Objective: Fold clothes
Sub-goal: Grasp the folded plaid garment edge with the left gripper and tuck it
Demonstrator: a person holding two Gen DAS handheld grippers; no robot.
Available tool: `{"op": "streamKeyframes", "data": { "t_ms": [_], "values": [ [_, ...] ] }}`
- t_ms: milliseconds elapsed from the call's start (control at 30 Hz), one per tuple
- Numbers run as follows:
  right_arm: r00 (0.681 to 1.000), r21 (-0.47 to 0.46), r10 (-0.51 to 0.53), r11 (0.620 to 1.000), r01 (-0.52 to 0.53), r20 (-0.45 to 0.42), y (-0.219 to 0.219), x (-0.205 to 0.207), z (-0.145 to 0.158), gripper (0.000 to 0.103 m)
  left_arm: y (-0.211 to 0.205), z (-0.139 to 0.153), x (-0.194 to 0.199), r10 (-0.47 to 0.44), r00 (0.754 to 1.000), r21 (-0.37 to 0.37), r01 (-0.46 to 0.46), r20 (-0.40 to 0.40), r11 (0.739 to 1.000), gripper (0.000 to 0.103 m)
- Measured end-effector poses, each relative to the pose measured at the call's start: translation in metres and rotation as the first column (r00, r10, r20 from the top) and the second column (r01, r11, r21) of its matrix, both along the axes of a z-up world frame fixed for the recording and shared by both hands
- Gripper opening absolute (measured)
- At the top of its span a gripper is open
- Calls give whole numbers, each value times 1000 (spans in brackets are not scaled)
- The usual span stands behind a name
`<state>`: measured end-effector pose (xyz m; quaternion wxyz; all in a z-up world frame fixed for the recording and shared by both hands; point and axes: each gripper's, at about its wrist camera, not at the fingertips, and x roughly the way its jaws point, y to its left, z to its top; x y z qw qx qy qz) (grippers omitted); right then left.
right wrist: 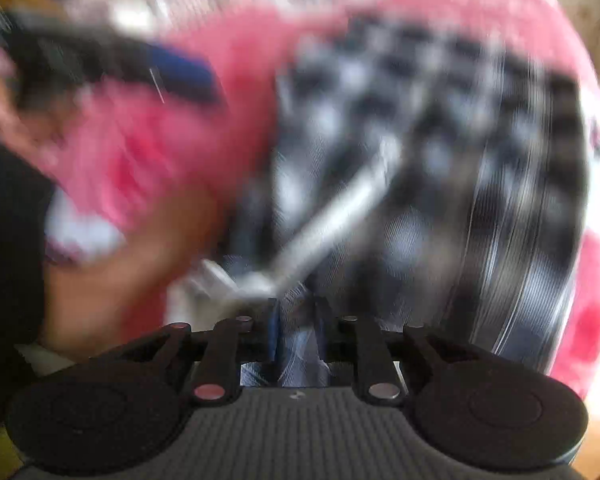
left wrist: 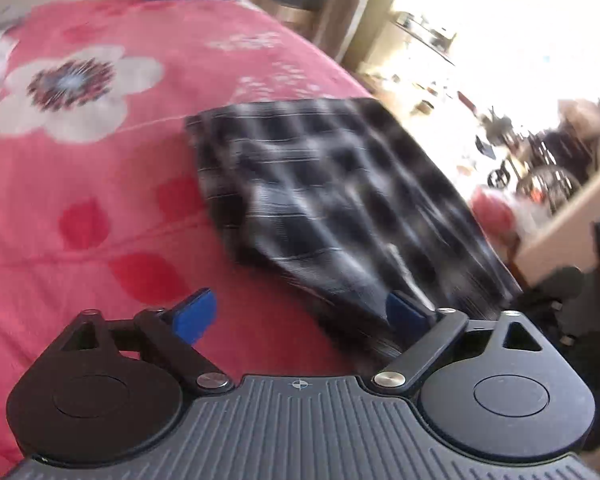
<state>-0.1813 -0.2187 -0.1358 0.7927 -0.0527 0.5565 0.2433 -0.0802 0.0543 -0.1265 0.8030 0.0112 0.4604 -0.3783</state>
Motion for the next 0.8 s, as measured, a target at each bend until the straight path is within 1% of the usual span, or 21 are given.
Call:
{"op": "streamKeyframes", "data": {
  "t_ms": [33, 67, 100, 133, 200, 300, 367, 467, 533, 633, 667, 700, 733, 767, 800],
  "values": [
    [1000, 14, -6, 1000, 6, -6, -1, 3, 5, 20, -3, -7, 6, 19, 1000, -12, -19, -9, 1000, 79],
    [1000, 24, -16, 1000, 16, -11, -2, 7, 13, 20, 0, -12, 14, 41, 999, -34, -42, -22, 999, 78],
    [999, 34, -32, 999, 32, 4, -4, 11, 23, 21, 9, -14, 22, 63, 997, -56, -64, -36, 996, 74],
    [998, 46, -47, 998, 46, 28, -6, 14, 32, 22, 17, -15, 30, 83, 995, -77, -87, -50, 993, 68],
    [995, 67, -70, 996, 65, 71, -6, 21, 47, 30, 26, -20, 46, 118, 989, -120, -129, -92, 984, 64],
    [989, 74, -77, 995, 68, 128, 5, 30, 62, 31, 31, -28, 63, 125, 982, -167, -147, -140, 975, 63],
    [982, 54, -64, 997, 55, 176, 18, 38, 68, 32, 38, -33, 71, 133, 974, -185, -167, -182, 968, 63],
    [968, 13, -29, 1000, 26, 250, 36, 49, 66, 32, 49, -37, 78, 142, 958, -235, -201, -247, 951, 59],
    [958, -6, -29, 999, 32, 284, 47, 60, 61, 30, 53, -41, 80, 139, 951, -259, -213, -275, 942, 56],
    [948, -26, -56, 997, 68, 312, 61, 85, 49, 29, 51, -44, 81, 121, 952, -262, -197, -281, 945, 53],
    [949, -8, -77, 996, 84, 306, 63, 94, 47, 29, 50, -46, 82, 112, 952, -263, -190, -285, 946, 53],
    [952, 29, -101, 995, 97, 289, 62, 102, 45, 29, 48, -47, 82, 104, 953, -264, -182, -286, 947, 52],
    [956, 67, -116, 993, 101, 268, 59, 107, 44, 29, 46, -48, 83, 94, 954, -268, -174, -286, 947, 49],
    [959, 83, -111, 992, 92, 259, 57, 107, 44, 29, 44, -49, 83, 88, 953, -272, -170, -289, 947, 47],
    [961, 76, -91, 994, 73, 263, 60, 108, 43, 30, 43, -51, 85, 82, 951, -278, -169, -298, 946, 38]
  ]
}}
